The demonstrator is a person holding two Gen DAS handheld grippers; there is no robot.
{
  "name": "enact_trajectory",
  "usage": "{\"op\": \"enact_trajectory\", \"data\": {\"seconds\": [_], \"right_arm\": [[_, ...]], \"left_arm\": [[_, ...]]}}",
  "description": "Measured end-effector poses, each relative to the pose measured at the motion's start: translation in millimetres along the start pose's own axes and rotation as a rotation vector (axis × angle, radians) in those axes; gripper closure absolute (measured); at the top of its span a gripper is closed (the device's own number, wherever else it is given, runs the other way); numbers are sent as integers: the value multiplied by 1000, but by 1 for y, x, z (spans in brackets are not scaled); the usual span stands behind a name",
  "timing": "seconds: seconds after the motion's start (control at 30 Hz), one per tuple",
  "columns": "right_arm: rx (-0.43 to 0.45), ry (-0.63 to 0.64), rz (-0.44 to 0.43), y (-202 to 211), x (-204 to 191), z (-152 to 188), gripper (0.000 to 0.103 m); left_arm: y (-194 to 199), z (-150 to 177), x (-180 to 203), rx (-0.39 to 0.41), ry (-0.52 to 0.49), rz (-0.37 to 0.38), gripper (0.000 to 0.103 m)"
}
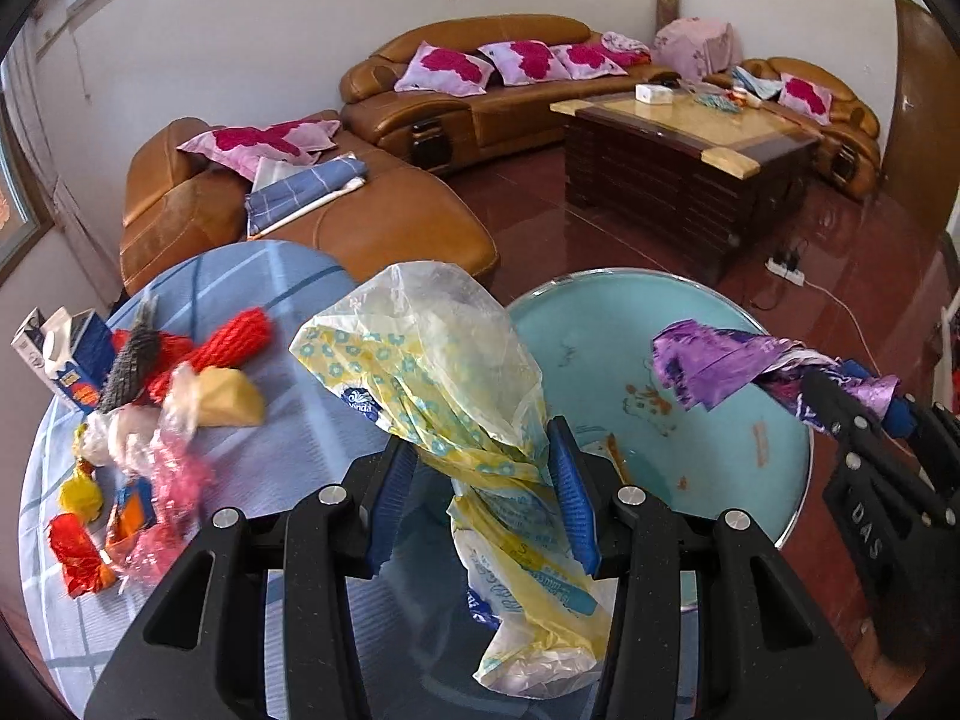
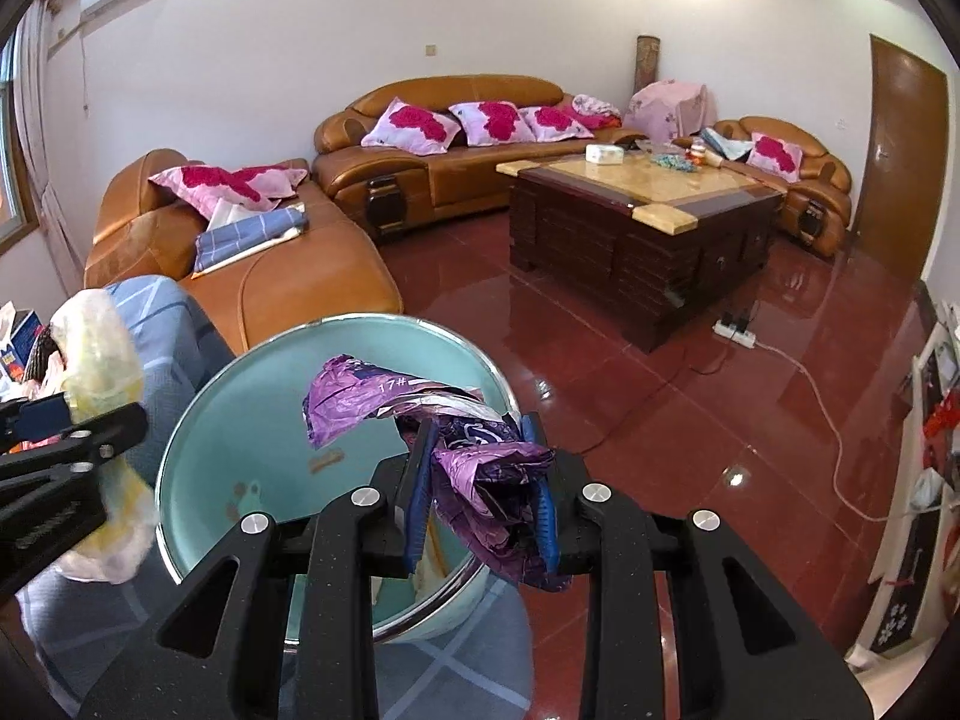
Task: Collect trash
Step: 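Carry the yellow-white bag and purple bag over the teal bucket with both grippers, then open both grippers over the teal bucket to drop the two bags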
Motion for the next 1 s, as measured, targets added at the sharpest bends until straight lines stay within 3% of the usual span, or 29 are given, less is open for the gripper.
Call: {"op": "enact_trajectory", "data": {"seconds": [0.1,0.27,0.33,0.43,0.53,1.0], "right_arm": [[-15,9,-3,-5,-3,4,68],[-30,-31,-42,-4,3,4,57],[-16,-32,-48,-1,2,2,55],[10,-33,-44,6,4,0,51],[50,-62,-26,14,8,-3,37],[134,-18,-84,44,-21,-6,18]], "left_arm": [[-9,0,8,-21,-4,9,57],[-23,-1,16,-42,-25,14,47],[-24,-1,17,-38,-37,5,33],[-21,-3,14,-32,-33,0,24],[-14,-4,4,-20,-4,-34,12],[23,18,-63,-12,136,-124,6]]}}
Point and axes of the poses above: each gripper's, at about its wrist camera, not at the fingertips, and y roughly against the way its jaws point, x to its right, z to its underside, the point moved 2 cm from there along -y, roughly the way its jaws point, and after that the axes turned 3 degrees about -y, right-handed, at the moved point
